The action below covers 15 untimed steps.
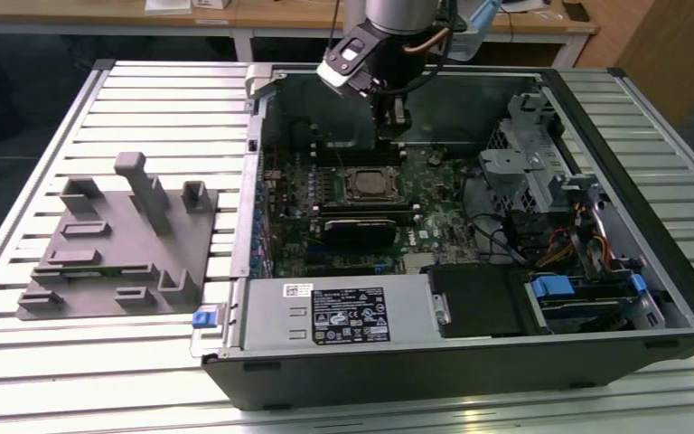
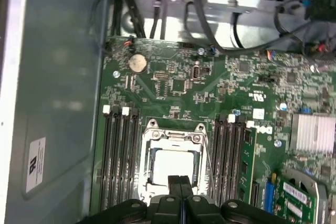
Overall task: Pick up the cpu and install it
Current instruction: 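Install the first cpu locking lever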
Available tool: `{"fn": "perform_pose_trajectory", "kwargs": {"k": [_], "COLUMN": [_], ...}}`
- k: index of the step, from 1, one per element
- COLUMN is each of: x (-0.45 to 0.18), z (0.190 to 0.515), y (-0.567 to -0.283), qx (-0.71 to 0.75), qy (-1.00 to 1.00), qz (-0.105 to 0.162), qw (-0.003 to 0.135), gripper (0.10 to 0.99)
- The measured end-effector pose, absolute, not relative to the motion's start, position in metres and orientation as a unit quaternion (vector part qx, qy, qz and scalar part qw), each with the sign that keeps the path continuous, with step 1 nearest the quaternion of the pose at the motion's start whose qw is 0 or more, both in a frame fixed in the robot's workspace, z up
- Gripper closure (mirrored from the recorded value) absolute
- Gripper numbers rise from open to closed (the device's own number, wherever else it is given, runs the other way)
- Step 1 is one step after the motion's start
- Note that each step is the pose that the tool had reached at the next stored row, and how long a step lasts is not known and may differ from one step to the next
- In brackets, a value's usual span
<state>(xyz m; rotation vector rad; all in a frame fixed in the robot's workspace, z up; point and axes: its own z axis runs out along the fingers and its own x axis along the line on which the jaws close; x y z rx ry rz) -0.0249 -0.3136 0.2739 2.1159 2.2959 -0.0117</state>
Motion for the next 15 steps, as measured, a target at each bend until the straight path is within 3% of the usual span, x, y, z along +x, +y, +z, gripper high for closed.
{"fn": "perform_pose_trajectory", "kwargs": {"k": [15], "x": [-0.0249], "z": [0.2733], "y": [-0.3136], "qx": [0.572], "qy": [0.820], "qz": [-0.002], "qw": [0.010], "gripper": [0.980]}}
